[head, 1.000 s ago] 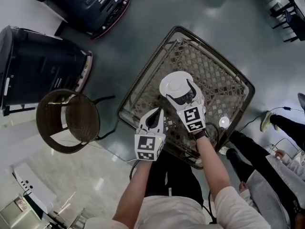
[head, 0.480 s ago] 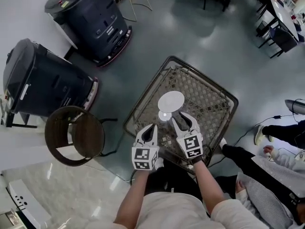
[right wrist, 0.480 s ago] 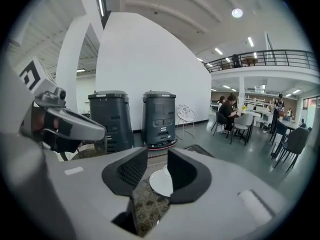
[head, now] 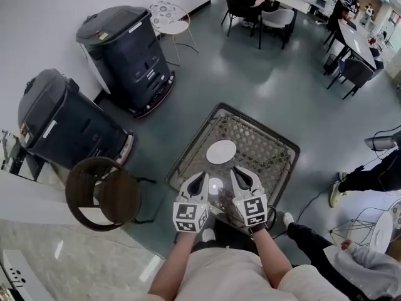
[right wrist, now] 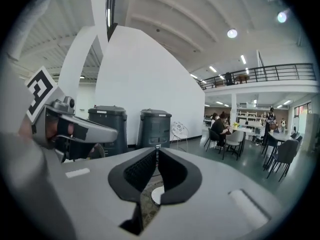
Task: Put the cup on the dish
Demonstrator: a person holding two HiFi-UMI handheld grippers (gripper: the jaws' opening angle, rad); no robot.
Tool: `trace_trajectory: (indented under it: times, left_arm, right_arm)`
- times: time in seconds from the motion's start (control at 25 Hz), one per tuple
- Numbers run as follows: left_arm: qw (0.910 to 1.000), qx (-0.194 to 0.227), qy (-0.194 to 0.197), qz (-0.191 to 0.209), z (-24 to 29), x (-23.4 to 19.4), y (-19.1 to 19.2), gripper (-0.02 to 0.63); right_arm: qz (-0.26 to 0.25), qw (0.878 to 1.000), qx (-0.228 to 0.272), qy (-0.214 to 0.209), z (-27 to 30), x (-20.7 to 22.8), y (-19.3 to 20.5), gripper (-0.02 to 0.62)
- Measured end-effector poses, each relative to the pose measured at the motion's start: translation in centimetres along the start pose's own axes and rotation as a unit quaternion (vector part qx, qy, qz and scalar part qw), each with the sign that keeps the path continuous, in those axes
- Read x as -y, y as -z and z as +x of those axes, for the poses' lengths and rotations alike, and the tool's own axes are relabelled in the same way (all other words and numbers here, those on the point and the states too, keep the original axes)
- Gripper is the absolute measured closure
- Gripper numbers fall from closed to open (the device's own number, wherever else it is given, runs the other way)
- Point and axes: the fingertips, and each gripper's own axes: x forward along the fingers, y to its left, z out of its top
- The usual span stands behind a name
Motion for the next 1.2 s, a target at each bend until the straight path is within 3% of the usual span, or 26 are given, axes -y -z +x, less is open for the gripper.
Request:
trace_trajectory:
  times: [0.32, 0.44, 0.6, 0.88, 1.2]
  left_arm:
    - [0.9945, 0.064, 0.016, 0.082, -5.0, 3.6, -6.1, 0.601]
    - [0.9934, 0.076, 0.020, 0.083, -5.8, 4.0, -6.1, 0.601]
    - [0.9944, 0.067, 0.017, 0.080, -5.9, 4.2, -5.0, 0.601]
    - [0.9941, 0.060, -0.003, 0.090, -7.7, 3.1, -4.2, 0.601]
    - [0.9953, 0.055, -0.004, 0.079, -8.5, 3.1, -3.1, 0.601]
  right_arm:
    - [0.019, 0.998, 0.063, 0.000, -4.7, -3.0, -5.7, 0.595]
    - [0.046, 0.997, 0.054, -0.014, -4.8, -4.2, -5.2, 0.595]
    - [0.060, 0.996, 0.062, -0.002, -5.8, -4.0, -5.6, 0.597]
    - [0.075, 0.994, 0.079, 0.027, -7.2, -3.6, -6.0, 0.597]
    - [0.074, 0.995, 0.070, 0.020, -7.5, -5.1, -5.6, 0.595]
